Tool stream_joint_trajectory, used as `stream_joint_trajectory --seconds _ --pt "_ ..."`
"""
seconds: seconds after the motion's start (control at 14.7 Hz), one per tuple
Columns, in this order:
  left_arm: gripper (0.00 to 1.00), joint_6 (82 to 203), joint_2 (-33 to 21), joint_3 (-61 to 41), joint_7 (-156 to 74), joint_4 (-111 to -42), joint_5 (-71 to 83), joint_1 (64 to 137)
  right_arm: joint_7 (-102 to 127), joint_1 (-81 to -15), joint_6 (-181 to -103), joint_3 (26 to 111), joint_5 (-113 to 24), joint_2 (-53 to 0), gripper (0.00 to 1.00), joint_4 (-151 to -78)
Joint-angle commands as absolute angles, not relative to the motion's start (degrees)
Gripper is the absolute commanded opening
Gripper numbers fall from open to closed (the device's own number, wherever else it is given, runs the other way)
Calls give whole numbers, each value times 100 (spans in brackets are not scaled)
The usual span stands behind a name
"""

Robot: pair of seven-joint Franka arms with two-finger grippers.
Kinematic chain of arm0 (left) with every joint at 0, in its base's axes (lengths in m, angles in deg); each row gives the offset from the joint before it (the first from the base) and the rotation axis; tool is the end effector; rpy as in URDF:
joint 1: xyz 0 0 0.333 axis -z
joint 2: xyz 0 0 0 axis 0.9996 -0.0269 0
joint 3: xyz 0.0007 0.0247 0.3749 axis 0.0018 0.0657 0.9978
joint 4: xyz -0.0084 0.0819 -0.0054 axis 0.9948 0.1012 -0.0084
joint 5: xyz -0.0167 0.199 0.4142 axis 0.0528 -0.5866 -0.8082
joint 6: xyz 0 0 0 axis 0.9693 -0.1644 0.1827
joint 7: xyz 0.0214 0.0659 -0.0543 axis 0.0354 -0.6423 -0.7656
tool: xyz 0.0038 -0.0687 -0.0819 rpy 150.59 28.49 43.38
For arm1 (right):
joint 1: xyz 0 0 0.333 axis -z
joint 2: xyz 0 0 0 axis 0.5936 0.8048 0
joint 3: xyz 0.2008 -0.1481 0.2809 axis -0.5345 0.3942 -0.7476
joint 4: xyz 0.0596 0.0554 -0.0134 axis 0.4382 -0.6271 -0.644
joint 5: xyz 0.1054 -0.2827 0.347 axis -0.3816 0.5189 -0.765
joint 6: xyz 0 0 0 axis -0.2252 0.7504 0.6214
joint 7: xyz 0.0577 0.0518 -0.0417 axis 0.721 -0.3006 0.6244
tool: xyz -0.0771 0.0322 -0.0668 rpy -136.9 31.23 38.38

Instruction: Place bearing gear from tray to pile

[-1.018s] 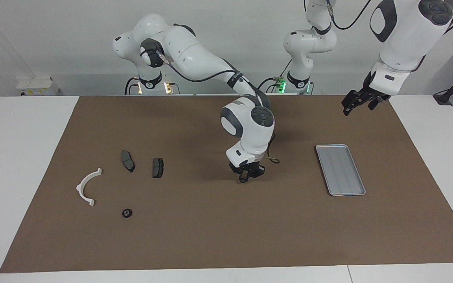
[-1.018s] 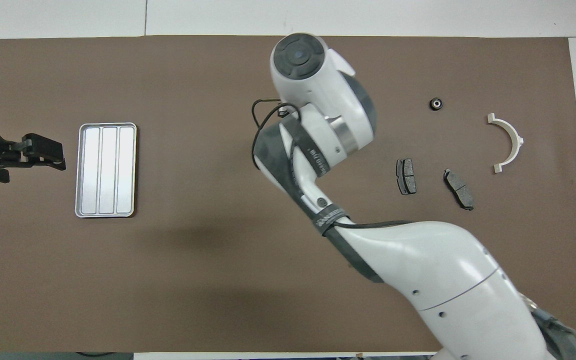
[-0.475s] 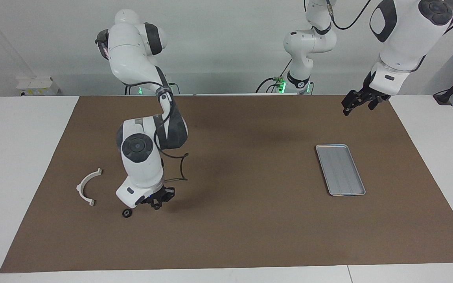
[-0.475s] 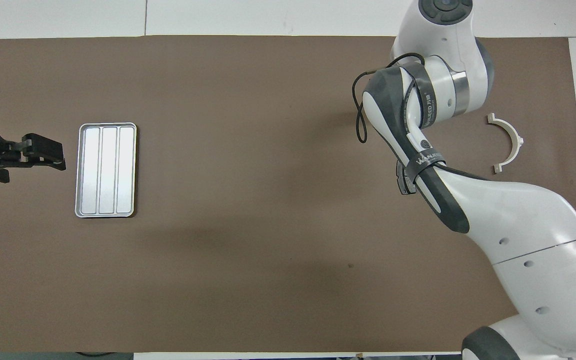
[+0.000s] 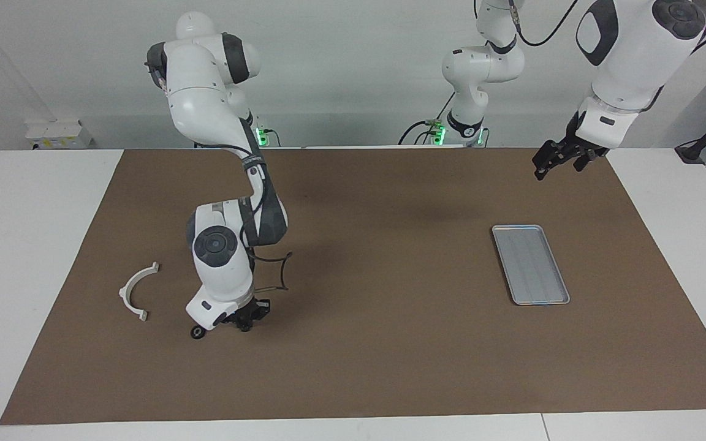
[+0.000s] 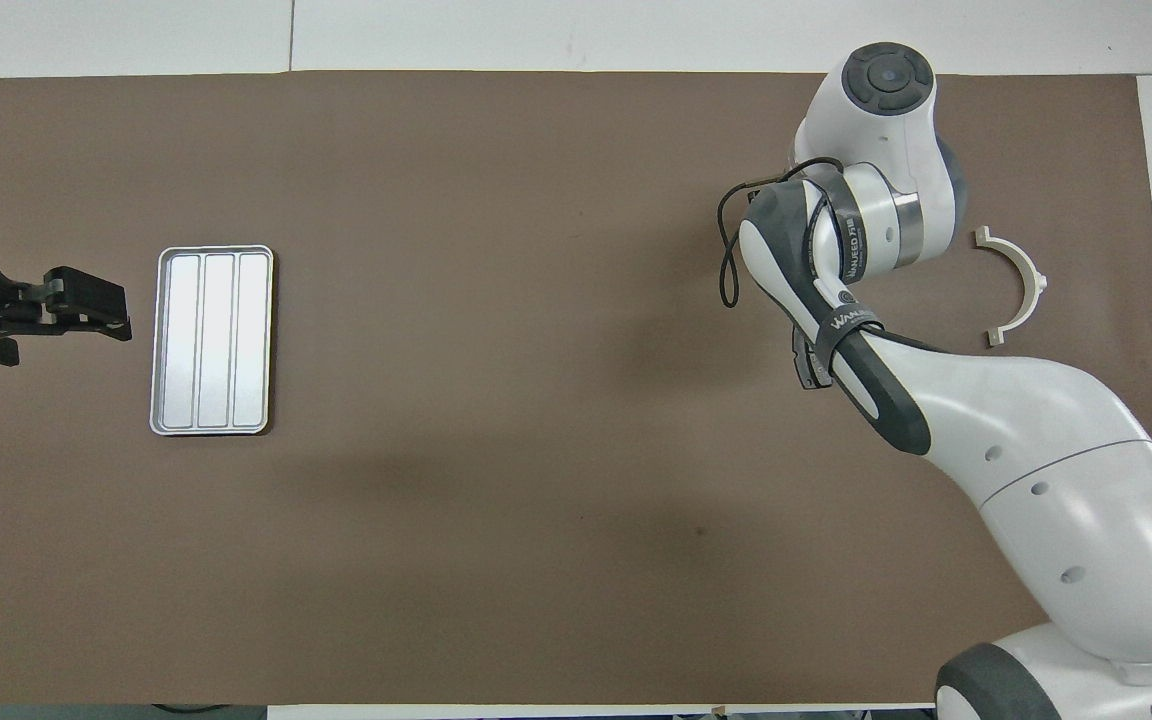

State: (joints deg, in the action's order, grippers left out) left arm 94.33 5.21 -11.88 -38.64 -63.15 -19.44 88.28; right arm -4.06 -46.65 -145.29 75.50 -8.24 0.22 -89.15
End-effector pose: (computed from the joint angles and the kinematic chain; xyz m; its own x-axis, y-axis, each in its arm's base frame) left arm 0.6091 -0.0458 0.6484 0.9865 0.1508 -0.0632 0.1494 -0.9884 -0.0265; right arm 0.8230 0.1476 0.3009 0.9955 0.0906 0.0276 0.0881 -0.9926 0.0832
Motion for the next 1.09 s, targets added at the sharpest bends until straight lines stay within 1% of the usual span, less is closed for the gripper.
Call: stream_joint_trajectory --seconds 0.0,0.07,0.41,1.02 --pt "100 9423 623 -1141 -3821 -6372 -1881 8864 -371 -4581 -14693 7461 -866 -198 0 -9355" --pt "100 9423 623 -1141 -3821 -6372 -1881 8864 -406 -4599 -14693 7461 -874 -207 99 -9355" --pt "100 9423 623 -1141 -3821 -6372 -1881 8864 -371 -4538 -14597 7470 -857 -434 100 -9346" --pt "100 9423 623 -1141 -3821 -6372 -1881 8864 -327 -4248 -13780 7461 -874 -1181 100 -9372"
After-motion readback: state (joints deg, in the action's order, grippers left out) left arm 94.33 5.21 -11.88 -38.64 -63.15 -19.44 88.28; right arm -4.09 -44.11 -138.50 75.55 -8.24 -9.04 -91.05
